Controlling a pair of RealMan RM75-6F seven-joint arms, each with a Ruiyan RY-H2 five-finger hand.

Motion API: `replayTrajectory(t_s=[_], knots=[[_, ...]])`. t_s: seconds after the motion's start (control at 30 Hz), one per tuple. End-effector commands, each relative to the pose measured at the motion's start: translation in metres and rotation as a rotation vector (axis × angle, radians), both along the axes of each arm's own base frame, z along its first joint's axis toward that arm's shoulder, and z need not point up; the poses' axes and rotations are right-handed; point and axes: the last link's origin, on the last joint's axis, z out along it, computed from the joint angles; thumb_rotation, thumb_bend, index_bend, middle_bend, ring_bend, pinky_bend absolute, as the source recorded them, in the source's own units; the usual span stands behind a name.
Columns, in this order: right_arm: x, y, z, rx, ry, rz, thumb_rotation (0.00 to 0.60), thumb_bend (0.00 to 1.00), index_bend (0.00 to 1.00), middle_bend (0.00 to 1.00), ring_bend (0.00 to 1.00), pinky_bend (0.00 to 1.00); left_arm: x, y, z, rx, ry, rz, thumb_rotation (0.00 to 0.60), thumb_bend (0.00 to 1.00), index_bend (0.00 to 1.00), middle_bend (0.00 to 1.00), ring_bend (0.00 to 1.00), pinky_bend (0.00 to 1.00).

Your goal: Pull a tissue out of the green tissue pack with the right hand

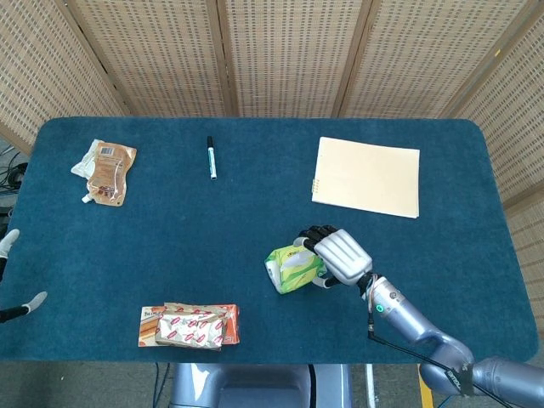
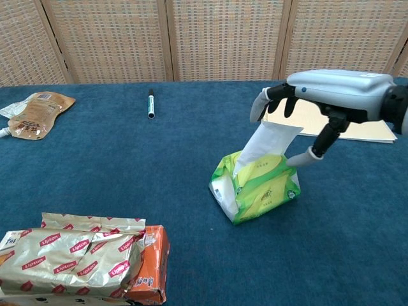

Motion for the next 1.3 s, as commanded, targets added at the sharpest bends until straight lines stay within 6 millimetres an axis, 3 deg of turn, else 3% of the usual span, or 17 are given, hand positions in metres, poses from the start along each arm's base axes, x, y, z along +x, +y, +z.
replayTrajectory(t_s=[0.03,0.3,0.53,0.67,0.87,1.07,1.17,1.3], knots=[[0.009,-0.007,-0.013,-0.012,0.009,-0.007,0.600,0.27,0.33,0.34,0.34,0.35,-0.002,-0.001,0.002,-0.004,-0.003,-0.001,0.600,0.00,0.00,0.00,0.00,0.00],[0.017,-0.013,-0.030,-0.064,0.006,0.005,0.600,0.56,0.65,0.61,0.58,0.44,-0.003,-0.002,0.005,-0.004,-0.020,-0.006,0.600,0.00,0.00,0.00,0.00,0.00],[0.032,-0.006,-0.020,-0.111,-0.052,0.068,0.600,0.59,0.66,0.63,0.59,0.44,-0.004,-0.001,0.007,-0.008,-0.027,-0.005,0.600,0.01,0.00,0.00,0.00,0.00],[0.050,0.002,0.005,-0.175,-0.103,0.148,0.600,0.59,0.66,0.63,0.59,0.44,-0.003,-0.001,0.006,-0.014,-0.030,-0.006,0.600,0.01,0.00,0.00,0.00,0.00],[0.087,0.008,0.082,-0.369,-0.167,0.262,0.600,0.60,0.66,0.63,0.59,0.44,-0.002,-0.004,0.008,-0.015,-0.038,-0.012,0.600,0.01,0.00,0.00,0.00,0.00],[0.104,0.002,0.135,-0.510,-0.184,0.252,0.600,0.59,0.66,0.63,0.59,0.47,-0.002,-0.006,0.008,-0.017,-0.041,-0.018,0.600,0.01,0.00,0.00,0.00,0.00],[0.100,-0.014,0.143,-0.554,-0.164,0.201,0.600,0.60,0.66,0.63,0.59,0.47,-0.002,-0.006,0.007,-0.022,-0.037,-0.018,0.600,0.01,0.00,0.00,0.00,0.00],[0.084,-0.042,0.133,-0.554,-0.149,0.075,0.600,0.60,0.66,0.63,0.59,0.49,-0.003,-0.006,0.007,-0.021,-0.037,-0.016,0.600,0.01,0.00,0.00,0.00,0.00]])
